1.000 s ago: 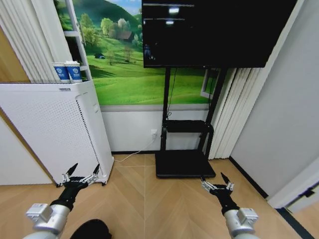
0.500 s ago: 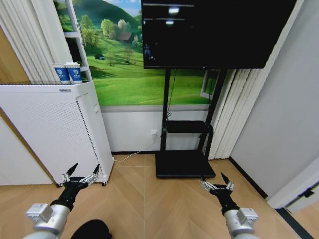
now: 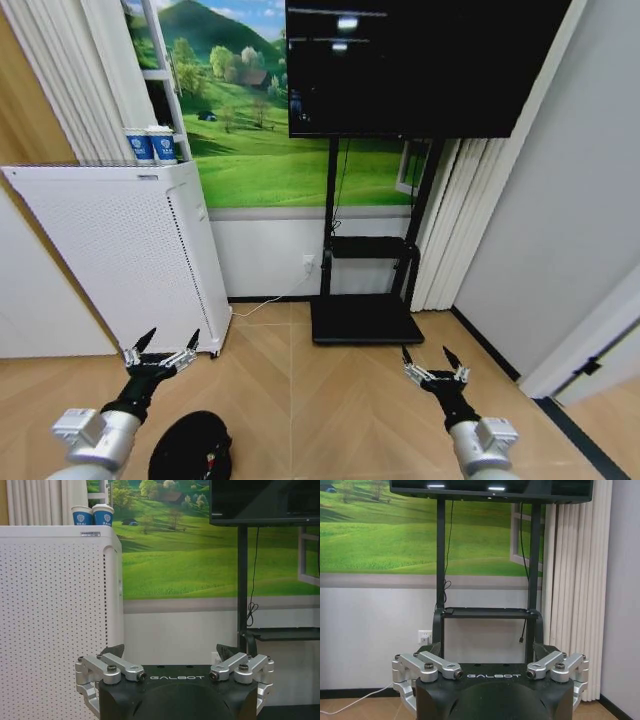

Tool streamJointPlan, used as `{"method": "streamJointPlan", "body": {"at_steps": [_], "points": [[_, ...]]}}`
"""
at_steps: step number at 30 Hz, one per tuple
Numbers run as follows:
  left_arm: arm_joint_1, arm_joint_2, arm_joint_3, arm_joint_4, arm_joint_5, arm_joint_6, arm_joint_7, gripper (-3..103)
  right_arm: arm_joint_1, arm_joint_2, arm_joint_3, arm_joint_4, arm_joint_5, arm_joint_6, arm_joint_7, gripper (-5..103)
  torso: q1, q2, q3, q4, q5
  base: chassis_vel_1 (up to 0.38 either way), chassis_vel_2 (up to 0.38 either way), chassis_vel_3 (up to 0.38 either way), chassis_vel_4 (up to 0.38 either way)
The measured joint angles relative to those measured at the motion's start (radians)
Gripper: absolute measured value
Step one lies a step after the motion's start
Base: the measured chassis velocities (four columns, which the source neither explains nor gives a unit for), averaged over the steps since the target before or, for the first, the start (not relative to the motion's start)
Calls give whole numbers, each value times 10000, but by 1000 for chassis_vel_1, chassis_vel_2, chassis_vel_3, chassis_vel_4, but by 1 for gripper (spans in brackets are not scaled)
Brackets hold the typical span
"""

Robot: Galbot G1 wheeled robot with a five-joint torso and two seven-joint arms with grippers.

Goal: Pick up the trash bin and place the garbage on the floor into it.

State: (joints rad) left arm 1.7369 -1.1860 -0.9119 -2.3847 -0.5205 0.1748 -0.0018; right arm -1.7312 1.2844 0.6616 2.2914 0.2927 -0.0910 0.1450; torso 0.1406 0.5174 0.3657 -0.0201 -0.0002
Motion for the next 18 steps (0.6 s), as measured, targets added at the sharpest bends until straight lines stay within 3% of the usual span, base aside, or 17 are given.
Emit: {"method": "streamJointPlan", "body": {"at_steps": [16, 18], "points": [[1, 0, 1, 0, 0, 1, 0, 100, -1, 0, 0, -1, 1, 0, -1, 100, -9, -20, -12, 2, 11, 349, -339, -339, 338], [1, 0, 3, 2, 0, 2, 0, 100, -4, 0, 0, -1, 1, 0, -1, 100, -10, -25, -13, 0, -3, 360, -386, -365, 353]]}}
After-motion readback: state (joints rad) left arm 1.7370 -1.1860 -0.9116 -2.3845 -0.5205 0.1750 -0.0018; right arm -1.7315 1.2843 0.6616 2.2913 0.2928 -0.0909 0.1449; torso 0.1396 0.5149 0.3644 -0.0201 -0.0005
